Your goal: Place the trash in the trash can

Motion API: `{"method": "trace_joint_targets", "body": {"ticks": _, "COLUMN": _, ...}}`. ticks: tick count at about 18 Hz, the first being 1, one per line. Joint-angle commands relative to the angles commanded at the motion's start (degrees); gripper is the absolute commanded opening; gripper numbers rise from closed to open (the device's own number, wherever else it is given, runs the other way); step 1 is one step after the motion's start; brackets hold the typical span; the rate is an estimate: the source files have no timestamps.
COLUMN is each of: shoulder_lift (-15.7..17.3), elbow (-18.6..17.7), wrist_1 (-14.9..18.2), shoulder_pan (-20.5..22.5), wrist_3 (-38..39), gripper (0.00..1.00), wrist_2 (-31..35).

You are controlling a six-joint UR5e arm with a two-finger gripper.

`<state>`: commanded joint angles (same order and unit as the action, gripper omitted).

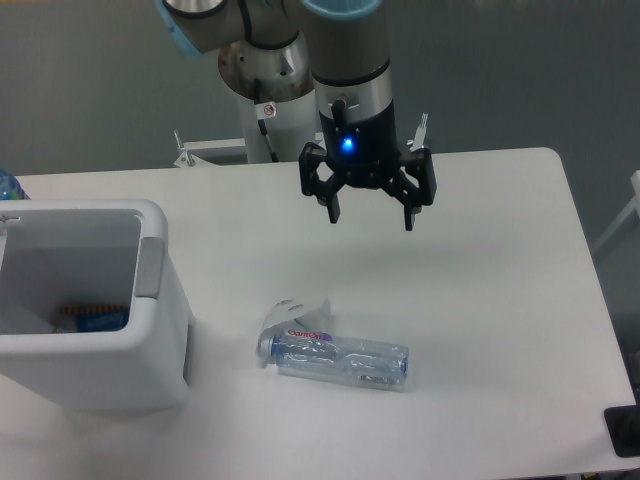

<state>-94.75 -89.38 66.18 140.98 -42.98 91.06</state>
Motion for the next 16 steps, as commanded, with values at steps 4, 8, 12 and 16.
{"method": "trace_joint_targets", "body": {"ticks": 4, "shoulder_lift": 0.0, "elbow": -0.18, "wrist_1": -0.09, "shoulder_pan": 0.0, "wrist_3": 0.0, "gripper": 1.0, "wrist_2": -0.09}}
{"method": "trace_joint_targets", "body": {"ticks": 8, "shoulder_lift": 0.0, "elbow": -0.18, "wrist_1": -0.53, "shoulder_pan": 0.0, "wrist_3": 0.79, "gripper": 1.0, "wrist_2": -0.53}}
{"method": "trace_joint_targets", "body": {"ticks": 12, "shoulder_lift": -0.09, "elbow": 0.18, "wrist_1": -0.62, "shoulder_pan": 0.09, "wrist_3": 0.79, "gripper": 1.0, "wrist_2": -0.88}}
{"method": "trace_joint_targets", "body": {"ticks": 16, "shoulder_lift": -0.79, "elbow": -0.26, "wrist_1": -0.7, "shoulder_pan": -0.09, "wrist_3": 0.88, "gripper": 1.0, "wrist_2": -0.97}}
